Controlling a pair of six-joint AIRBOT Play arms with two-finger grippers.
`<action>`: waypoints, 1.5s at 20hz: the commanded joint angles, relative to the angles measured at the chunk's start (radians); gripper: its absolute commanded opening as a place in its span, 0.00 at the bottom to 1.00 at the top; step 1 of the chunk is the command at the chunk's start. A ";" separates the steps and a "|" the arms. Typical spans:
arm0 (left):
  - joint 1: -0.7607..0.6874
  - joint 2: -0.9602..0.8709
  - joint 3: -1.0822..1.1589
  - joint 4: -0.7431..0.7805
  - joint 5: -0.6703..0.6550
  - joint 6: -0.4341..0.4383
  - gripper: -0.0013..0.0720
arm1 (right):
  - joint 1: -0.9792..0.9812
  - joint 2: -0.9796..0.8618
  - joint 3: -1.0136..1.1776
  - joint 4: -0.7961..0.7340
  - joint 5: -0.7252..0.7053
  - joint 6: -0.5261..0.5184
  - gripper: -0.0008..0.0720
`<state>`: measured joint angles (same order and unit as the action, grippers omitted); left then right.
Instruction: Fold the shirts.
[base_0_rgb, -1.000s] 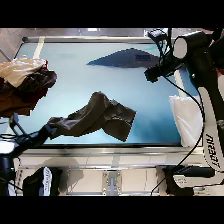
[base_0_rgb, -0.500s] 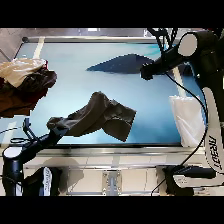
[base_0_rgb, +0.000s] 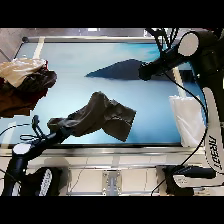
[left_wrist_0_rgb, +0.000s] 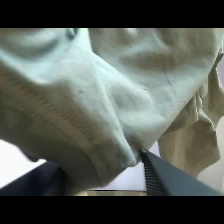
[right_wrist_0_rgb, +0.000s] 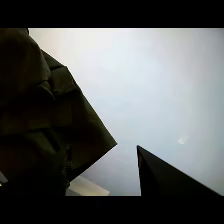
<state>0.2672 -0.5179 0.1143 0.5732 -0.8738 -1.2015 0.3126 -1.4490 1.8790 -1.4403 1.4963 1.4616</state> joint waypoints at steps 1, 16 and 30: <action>-0.140 -0.100 0.000 -0.140 0.137 0.006 0.20 | 0.000 0.001 0.000 -0.005 0.049 -0.017 0.62; -0.166 0.011 0.025 -0.182 0.190 0.050 0.04 | 0.000 0.003 -0.840 0.301 -0.216 -0.042 0.63; -0.166 0.011 0.027 -0.185 0.208 0.048 0.04 | 0.000 -0.099 -0.856 0.731 -0.616 -0.171 0.63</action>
<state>0.1024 -0.5079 0.1402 0.3878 -0.6662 -1.1522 0.3115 -1.5116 1.0248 -0.8288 0.9367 1.3273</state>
